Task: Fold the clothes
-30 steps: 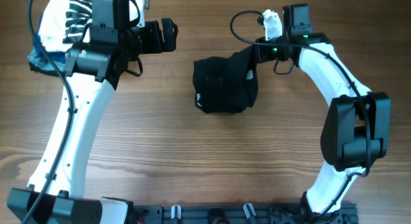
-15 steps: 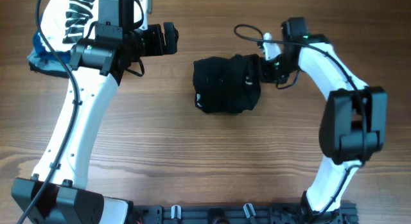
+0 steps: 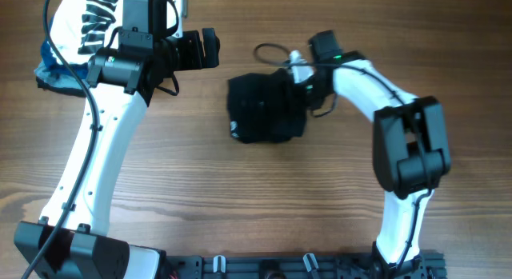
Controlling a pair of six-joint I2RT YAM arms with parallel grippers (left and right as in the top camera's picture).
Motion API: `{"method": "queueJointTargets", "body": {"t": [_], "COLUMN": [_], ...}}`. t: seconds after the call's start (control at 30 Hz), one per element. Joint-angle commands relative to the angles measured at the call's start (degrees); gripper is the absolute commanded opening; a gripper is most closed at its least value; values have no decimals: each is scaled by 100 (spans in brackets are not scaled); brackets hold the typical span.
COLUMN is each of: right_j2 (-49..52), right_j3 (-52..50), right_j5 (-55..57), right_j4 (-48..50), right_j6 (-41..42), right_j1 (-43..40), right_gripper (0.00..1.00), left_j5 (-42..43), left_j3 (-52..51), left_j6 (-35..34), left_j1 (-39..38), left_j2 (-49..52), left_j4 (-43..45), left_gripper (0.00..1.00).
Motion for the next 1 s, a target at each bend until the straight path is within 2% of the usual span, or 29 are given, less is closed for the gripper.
{"method": "queueJointTargets", "body": {"t": [0.0,0.13,0.27,0.4,0.57,0.6,0.63,0.7,0.77,0.8,0.97], "right_j2": [149,39,-247,-391,-391,-391,-391,-391,-391,-391,-391], "right_j3": [101,354,811,1167,1167,1167,1167,1167,1167,1167,1167], "right_j5": [450,96,-503,-811,-649,-586,-466,-310,-245,-245,-205], "right_j4": [-72,-85,-225,-345,-407,-407,-413,-426,-439,-442,-457], "right_j6": [225,535,682,662,667,664,662,664,660,660,658], "right_j1": [321,-177,-970,-1683,-1993,-2013,-2020,-2020,-2013,-2015,-2015], "right_gripper": [85,85,99,100,100,99,100,100,100,100,100], "left_j5": [-186,-181,63,428,448,448,450,444,442,444,446], "left_j3": [-2,-2,-2,-4,-131,-245,-380,-557,-811,-933,-1740], "left_j6": [9,7,-4,-15,-11,-11,-13,-9,-11,-13,-13], "left_j1": [28,28,26,-146,-634,-761,-879,-1023,-1137,-1156,-1154], "left_j2": [46,46,46,98,439,538,643,811,1045,1147,1558], "left_j4": [-52,-111,-372,-992,-1502,-1456,-1379,-1311,-1259,-1233,-245], "left_gripper": [100,100,100,100,99,94,82,53,13,4,4]}}
